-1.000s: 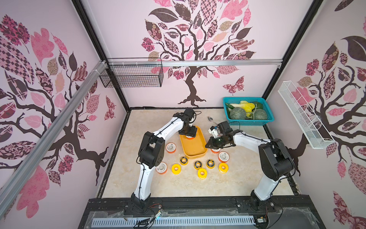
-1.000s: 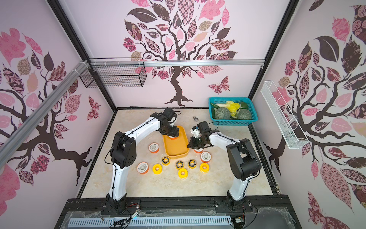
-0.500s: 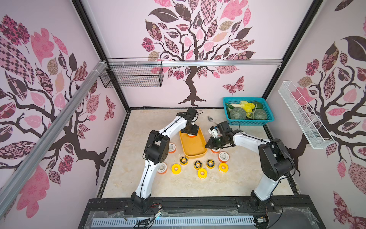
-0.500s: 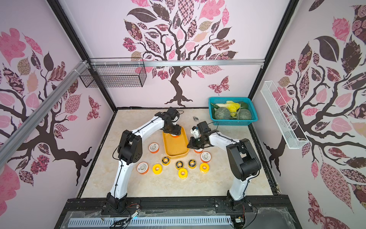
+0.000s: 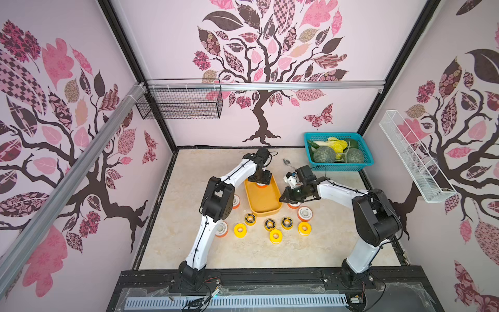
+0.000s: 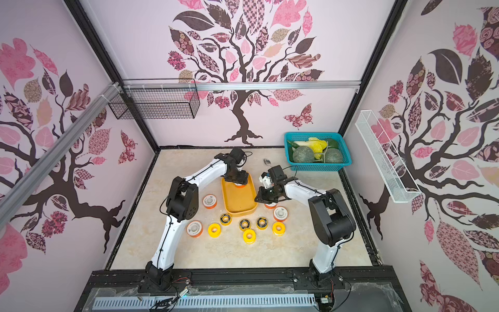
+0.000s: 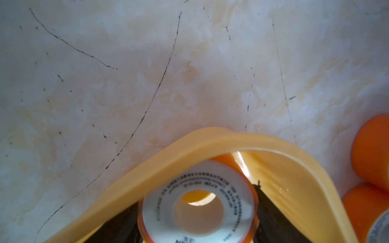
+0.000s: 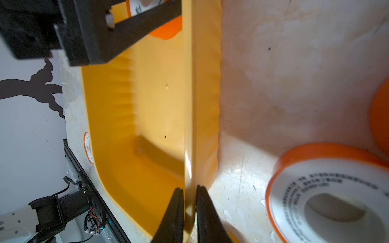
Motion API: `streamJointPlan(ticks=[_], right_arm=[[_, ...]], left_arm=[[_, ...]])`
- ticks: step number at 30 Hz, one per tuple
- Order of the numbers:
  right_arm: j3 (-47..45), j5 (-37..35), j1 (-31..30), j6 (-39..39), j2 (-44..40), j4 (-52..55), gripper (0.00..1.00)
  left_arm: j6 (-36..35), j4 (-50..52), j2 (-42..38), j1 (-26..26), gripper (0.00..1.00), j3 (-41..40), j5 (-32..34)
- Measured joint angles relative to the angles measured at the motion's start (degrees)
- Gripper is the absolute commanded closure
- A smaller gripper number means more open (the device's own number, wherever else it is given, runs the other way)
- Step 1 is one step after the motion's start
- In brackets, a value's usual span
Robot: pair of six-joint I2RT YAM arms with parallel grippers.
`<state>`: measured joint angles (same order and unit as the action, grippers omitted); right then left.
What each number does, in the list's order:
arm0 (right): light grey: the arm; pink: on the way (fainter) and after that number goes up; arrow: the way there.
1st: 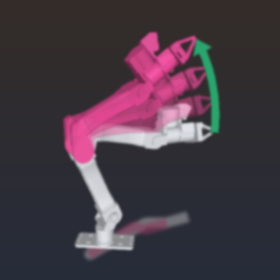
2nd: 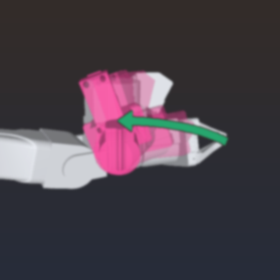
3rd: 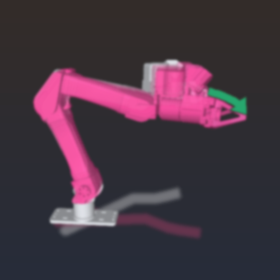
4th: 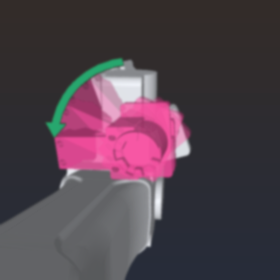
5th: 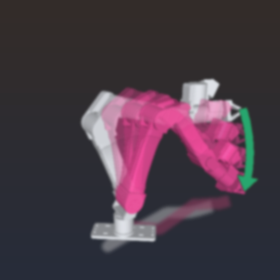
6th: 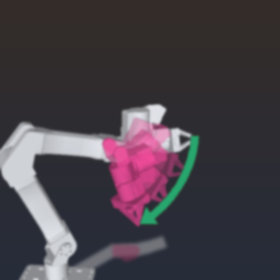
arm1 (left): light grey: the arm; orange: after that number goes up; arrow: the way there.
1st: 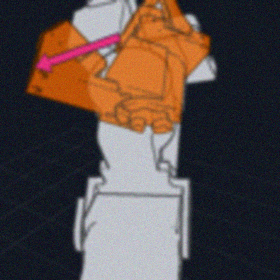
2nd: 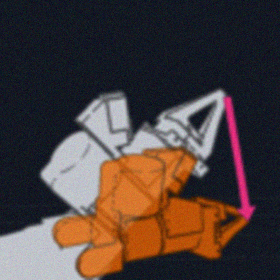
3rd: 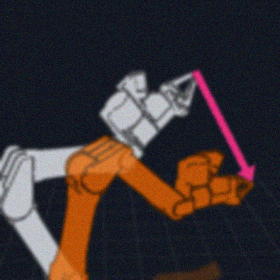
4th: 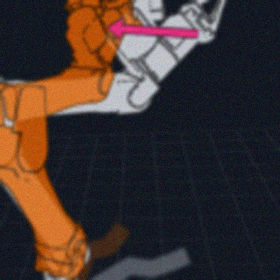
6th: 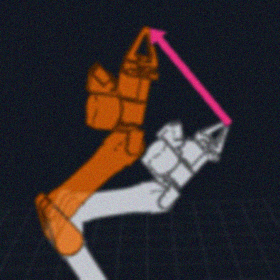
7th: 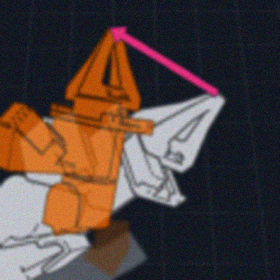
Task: Put the sealing tape into the storage box
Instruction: Place the sealing tape in the storage box.
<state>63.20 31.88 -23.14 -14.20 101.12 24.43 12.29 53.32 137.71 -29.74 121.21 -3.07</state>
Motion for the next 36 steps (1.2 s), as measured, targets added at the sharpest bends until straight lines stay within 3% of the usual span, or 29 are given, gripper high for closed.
streamJointPlan(ticks=[9, 17, 26, 29, 31, 33, 36], right_arm=[[0.0, 0.0, 0.0, -0.15, 0.0, 0.0, 0.84], [0.0, 0.0, -0.11, -0.15, 0.0, -0.04, 0.84], [0.0, 0.0, -0.09, -0.13, 0.0, -0.07, 0.85], [0.0, 0.02, -0.11, -0.13, 0.0, -0.07, 0.85], [0.0, 0.02, -0.11, -0.13, 0.0, -0.07, 0.85], [0.0, 0.02, -0.11, -0.13, 0.0, -0.07, 0.85], [0.0, 0.02, -0.11, -0.13, 0.0, -0.07, 0.85]], left_arm=[[0.52, -0.09, 0.24, -0.04, 0.11, 0.22, -0.15], [0.44, -0.57, -1.64, -0.11, 0.18, -3.52, 2.14], [-0.24, -3.17, -9.03, -0.09, 0.08, -11.87, 2.93], [-0.11, -4.0, -9.99, -0.09, 0.19, -12.76, 2.91], [0.22, -4.37, -10.16, -0.02, 0.42, -13.03, 2.99], [0.2, -4.37, -10.16, 0.09, 0.59, -13.38, 3.34], [0.5, -4.39, -10.23, 0.2, 0.68, -14.34, 4.5]])
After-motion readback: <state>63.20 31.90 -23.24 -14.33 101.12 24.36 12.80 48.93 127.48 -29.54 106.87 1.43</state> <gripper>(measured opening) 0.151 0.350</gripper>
